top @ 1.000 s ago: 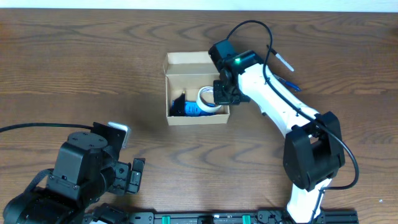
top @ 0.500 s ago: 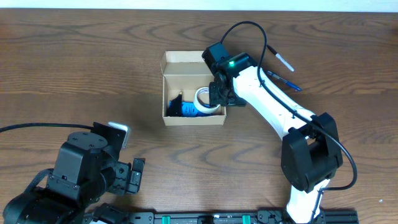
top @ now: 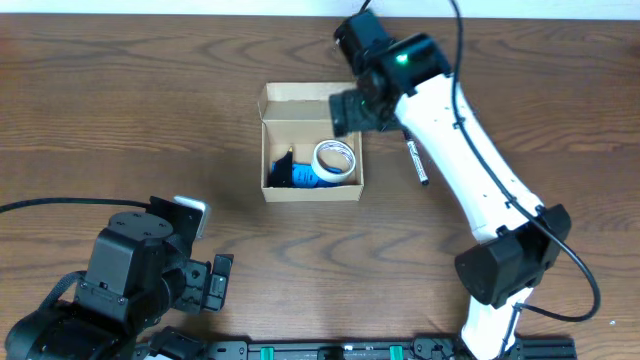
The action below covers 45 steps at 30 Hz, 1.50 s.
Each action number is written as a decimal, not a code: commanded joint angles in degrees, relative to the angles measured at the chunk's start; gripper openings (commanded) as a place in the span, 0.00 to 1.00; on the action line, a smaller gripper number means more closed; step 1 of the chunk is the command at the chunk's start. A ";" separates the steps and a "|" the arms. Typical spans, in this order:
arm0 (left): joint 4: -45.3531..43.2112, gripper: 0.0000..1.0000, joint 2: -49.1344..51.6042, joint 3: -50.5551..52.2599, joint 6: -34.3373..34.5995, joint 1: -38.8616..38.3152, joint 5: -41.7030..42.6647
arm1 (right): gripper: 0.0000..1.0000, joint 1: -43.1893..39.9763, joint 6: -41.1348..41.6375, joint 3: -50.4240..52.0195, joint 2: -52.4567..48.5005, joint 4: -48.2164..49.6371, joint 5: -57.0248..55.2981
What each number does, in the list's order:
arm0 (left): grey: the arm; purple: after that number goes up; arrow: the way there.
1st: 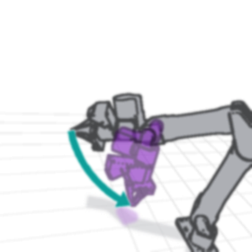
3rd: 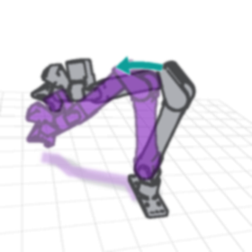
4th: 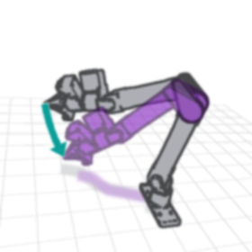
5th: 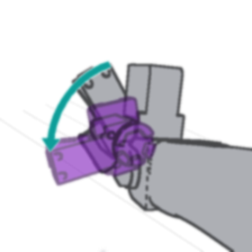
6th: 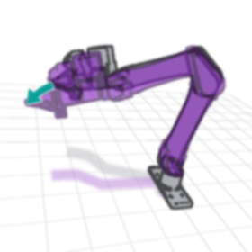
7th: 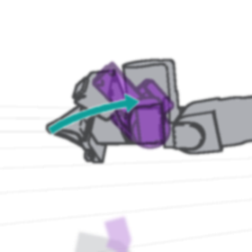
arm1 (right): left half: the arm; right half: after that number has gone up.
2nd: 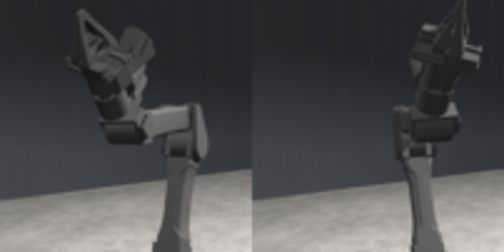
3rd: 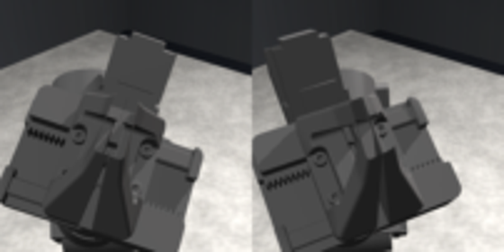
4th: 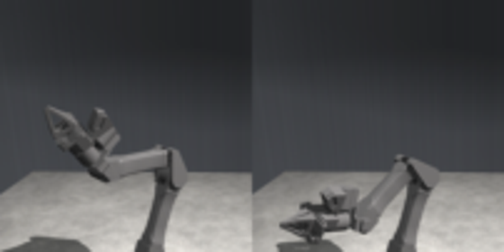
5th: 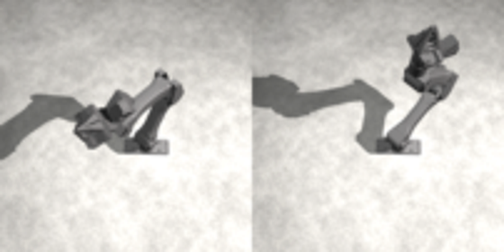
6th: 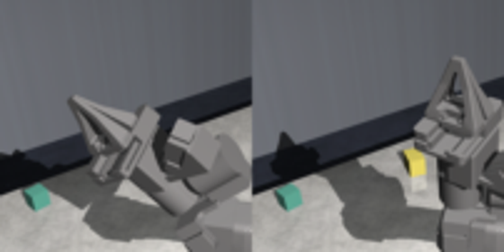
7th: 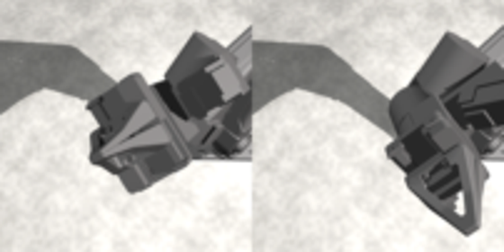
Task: Pack container
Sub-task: 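Move the right gripper to the white TOYO marker and grasp it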
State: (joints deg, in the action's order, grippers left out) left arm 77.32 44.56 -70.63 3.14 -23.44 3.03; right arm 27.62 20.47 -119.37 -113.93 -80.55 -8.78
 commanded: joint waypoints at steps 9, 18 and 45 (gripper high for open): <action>0.04 0.95 -0.04 -0.79 -0.39 0.17 -0.02 | 0.99 -9.94 -10.80 1.66 0.42 4.55 -6.93; 0.04 0.95 -0.04 -0.79 -0.39 0.17 -0.02 | 0.89 -15.21 -19.96 17.07 0.42 18.45 0.22; 0.04 0.95 -0.04 -0.79 -0.39 0.17 -0.02 | 0.54 -14.40 -19.23 47.21 0.39 44.02 2.62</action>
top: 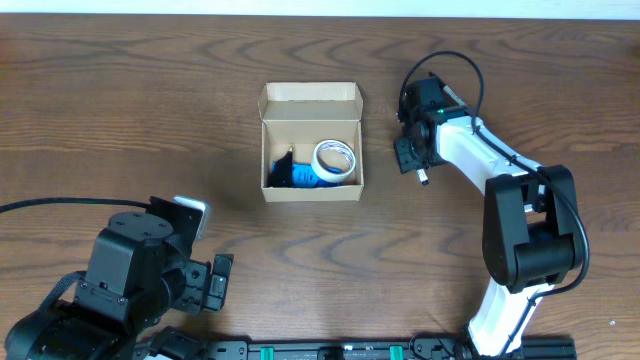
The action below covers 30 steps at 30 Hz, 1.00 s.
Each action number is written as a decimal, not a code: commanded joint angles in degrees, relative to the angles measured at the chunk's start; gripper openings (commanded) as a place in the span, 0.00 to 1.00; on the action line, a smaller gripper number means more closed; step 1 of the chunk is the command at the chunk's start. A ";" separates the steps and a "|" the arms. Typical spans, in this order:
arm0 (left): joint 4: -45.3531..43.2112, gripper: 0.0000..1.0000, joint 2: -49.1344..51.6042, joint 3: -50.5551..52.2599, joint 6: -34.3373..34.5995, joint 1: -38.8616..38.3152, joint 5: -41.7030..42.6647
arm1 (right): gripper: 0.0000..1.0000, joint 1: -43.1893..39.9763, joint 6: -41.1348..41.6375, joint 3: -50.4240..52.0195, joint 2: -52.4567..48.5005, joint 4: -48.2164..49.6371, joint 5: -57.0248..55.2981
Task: Pack container
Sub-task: 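Move the right gripper to the white TOYO marker and grasp it, then carry the white marker left and lower it upright into the box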
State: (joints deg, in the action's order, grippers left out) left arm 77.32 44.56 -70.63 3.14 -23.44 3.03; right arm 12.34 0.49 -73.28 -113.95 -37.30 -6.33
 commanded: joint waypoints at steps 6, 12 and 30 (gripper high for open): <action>0.04 0.95 -0.04 -0.79 -0.39 0.17 -0.02 | 0.45 0.87 0.76 2.71 0.42 2.80 0.17; 0.04 0.95 -0.04 -0.79 -0.39 0.17 -0.02 | 0.29 0.87 0.76 2.91 0.42 3.45 0.17; 0.04 0.95 -0.04 -0.79 -0.39 0.17 -0.02 | 0.01 0.87 4.22 0.26 0.98 2.21 0.17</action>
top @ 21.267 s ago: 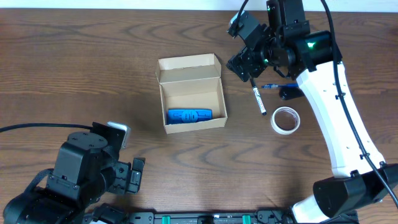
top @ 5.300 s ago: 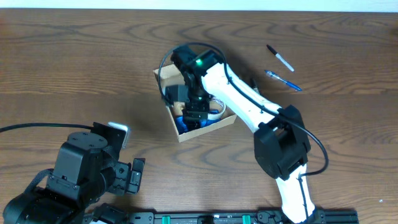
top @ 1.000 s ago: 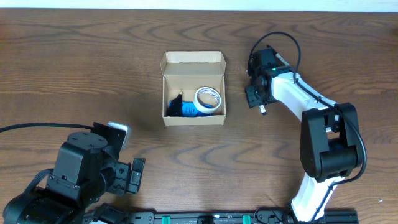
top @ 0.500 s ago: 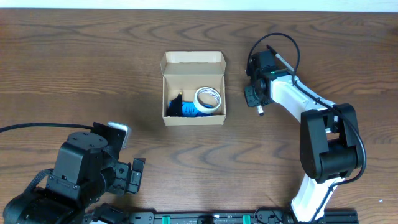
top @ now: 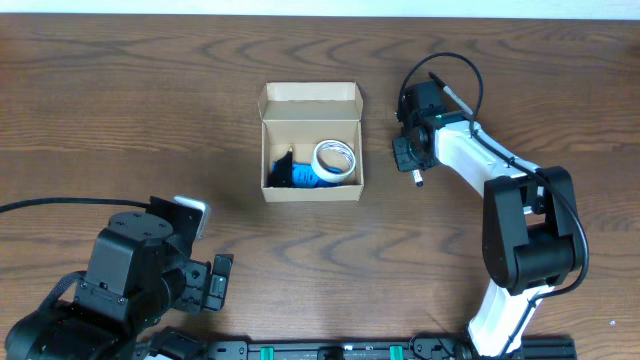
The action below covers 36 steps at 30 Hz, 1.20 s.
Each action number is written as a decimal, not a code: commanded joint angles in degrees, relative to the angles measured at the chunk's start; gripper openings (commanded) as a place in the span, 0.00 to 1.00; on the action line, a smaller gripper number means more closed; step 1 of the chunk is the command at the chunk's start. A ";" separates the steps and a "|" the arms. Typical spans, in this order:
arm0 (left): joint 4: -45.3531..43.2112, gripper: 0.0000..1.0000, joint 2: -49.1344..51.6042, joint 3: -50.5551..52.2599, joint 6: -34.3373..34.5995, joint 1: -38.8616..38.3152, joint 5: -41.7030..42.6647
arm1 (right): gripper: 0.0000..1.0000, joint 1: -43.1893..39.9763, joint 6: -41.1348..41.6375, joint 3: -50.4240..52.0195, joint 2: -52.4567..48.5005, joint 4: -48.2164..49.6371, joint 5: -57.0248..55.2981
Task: Pack container
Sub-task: 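Carry the white marker left and lower it upright into the box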
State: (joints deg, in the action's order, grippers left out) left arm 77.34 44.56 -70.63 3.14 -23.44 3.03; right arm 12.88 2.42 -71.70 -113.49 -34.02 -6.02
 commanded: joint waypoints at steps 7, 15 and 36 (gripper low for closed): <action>0.02 0.95 -0.04 -0.79 -0.39 0.17 -0.02 | 0.01 0.33 3.17 -12.96 5.35 -7.41 -0.07; 0.02 0.95 -0.04 -0.79 -0.39 0.17 -0.02 | 0.01 3.85 -1.75 -22.36 14.29 -5.55 5.07; 0.02 0.95 -0.04 -0.79 -0.39 0.17 -0.02 | 0.01 18.08 -60.04 -21.33 4.94 -13.09 18.93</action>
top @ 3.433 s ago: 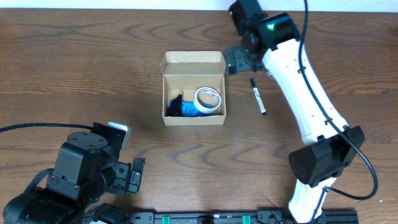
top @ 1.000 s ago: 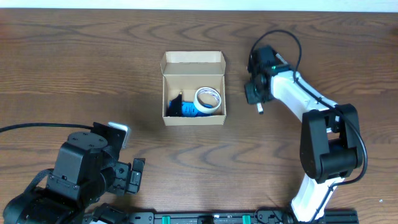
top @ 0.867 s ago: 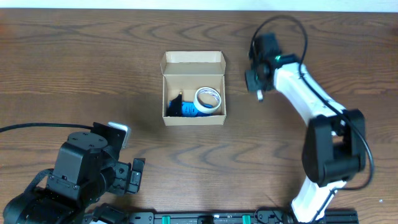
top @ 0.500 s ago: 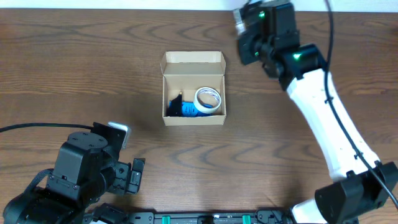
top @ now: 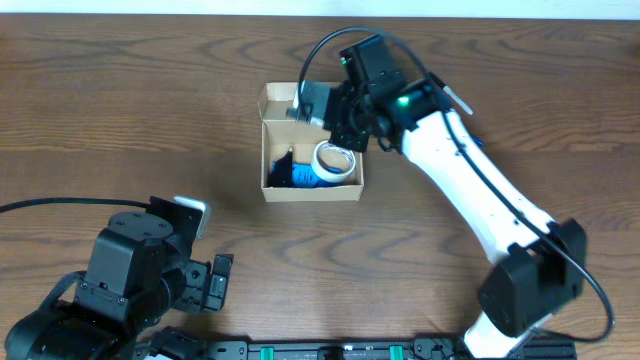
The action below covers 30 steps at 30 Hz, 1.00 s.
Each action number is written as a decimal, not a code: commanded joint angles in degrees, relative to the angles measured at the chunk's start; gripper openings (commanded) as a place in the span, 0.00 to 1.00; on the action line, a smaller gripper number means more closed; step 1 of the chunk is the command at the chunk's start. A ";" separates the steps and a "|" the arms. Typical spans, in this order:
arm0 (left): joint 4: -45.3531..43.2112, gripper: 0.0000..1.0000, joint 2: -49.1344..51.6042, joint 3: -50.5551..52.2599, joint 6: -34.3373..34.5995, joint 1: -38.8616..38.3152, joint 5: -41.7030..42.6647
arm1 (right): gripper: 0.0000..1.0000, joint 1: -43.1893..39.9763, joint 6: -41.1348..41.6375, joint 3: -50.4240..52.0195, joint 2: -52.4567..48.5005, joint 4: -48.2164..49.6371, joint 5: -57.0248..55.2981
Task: Pack container
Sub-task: 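Carry the white marker left and lower it upright into the box, then release the marker and lift the right gripper out of the box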
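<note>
An open cardboard box (top: 272, 150) stands at mid table with a white tape roll (top: 334, 160) and a blue item (top: 300, 176) inside. My right gripper (top: 322, 112) hangs over the box's back right part, above the tape roll. A grey-white stick-like thing, the marker (top: 306, 104), pokes out leftward from its fingers, so it looks shut on it. No marker lies on the table right of the box. My left gripper (top: 218, 280) rests low at the front left, far from the box; its jaws do not show clearly.
The box's back flap (top: 285, 95) stands open toward the far edge. My right arm (top: 470, 190) stretches diagonally from the front right base across the table. The bulky left arm (top: 130, 270) fills the front left corner.
My right gripper was down on the marker on the table right of the box. It is now over the box's back right part, and the marker is gone from the table.
First my right gripper hovered at the box's back right corner, with the marker lying on the table to the right. Then it was down at the marker at two moments. Now it is over the box with the marker. The left arm stayed still.
</note>
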State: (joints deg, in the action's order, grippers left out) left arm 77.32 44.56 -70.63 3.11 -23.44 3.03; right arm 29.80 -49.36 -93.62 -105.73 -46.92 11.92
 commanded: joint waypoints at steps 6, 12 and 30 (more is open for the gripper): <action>0.07 0.95 -0.04 -0.79 -0.37 0.17 -0.02 | 0.01 2.40 -13.53 0.59 -8.37 0.68 0.94; 0.07 0.95 -0.04 -0.79 -0.37 0.17 -0.02 | 0.01 2.54 -13.53 0.59 -10.60 3.61 -2.56; 0.07 0.95 -0.04 -0.79 -0.37 0.17 -0.02 | 0.32 2.54 -13.46 0.59 -11.43 5.18 -2.71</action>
State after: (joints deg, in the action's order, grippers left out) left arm 77.32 44.56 -70.63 3.11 -23.44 3.03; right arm 31.79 -62.59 -93.30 -115.87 -41.89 9.10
